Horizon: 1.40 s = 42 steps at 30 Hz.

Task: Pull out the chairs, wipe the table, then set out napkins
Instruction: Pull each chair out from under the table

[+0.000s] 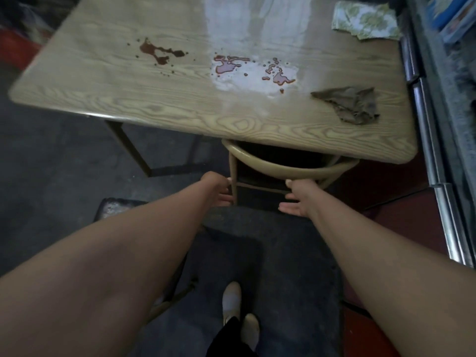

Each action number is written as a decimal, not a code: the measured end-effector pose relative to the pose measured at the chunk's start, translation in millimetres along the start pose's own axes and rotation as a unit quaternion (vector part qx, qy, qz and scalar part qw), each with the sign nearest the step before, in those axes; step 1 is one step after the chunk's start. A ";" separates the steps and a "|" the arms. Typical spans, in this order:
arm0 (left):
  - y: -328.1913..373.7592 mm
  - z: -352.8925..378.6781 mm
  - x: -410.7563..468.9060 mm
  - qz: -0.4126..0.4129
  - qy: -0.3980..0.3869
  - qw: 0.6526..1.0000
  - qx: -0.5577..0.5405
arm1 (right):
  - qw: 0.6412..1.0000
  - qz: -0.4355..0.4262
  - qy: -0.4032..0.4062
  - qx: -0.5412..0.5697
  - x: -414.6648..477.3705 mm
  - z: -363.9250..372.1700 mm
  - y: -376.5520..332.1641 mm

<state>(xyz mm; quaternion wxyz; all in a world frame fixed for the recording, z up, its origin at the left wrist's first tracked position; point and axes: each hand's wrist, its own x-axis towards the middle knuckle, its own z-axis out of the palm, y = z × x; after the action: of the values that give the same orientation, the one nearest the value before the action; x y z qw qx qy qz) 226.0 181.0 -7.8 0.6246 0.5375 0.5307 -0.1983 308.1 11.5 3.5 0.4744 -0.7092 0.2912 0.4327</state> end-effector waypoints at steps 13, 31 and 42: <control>-125.3 -86.8 -131.5 0.016 0.039 0.996 -0.077 | 0.987 -0.016 -0.117 -0.108 -123.3 54.7 111.9; -289.1 -247.8 -148.9 -0.038 0.141 0.981 -0.131 | 0.965 0.039 -0.181 -0.184 -200.3 210.7 250.5; -361.6 -368.4 -124.9 -0.035 0.190 0.971 -0.141 | 0.975 0.128 -0.165 -0.072 -227.1 343.2 339.0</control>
<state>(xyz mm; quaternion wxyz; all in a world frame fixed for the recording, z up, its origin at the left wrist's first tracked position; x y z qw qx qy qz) -280.3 341.4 -13.0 0.5743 0.4531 0.6809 -0.0371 -190.4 200.5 2.7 0.4043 -0.6169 0.2658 0.6207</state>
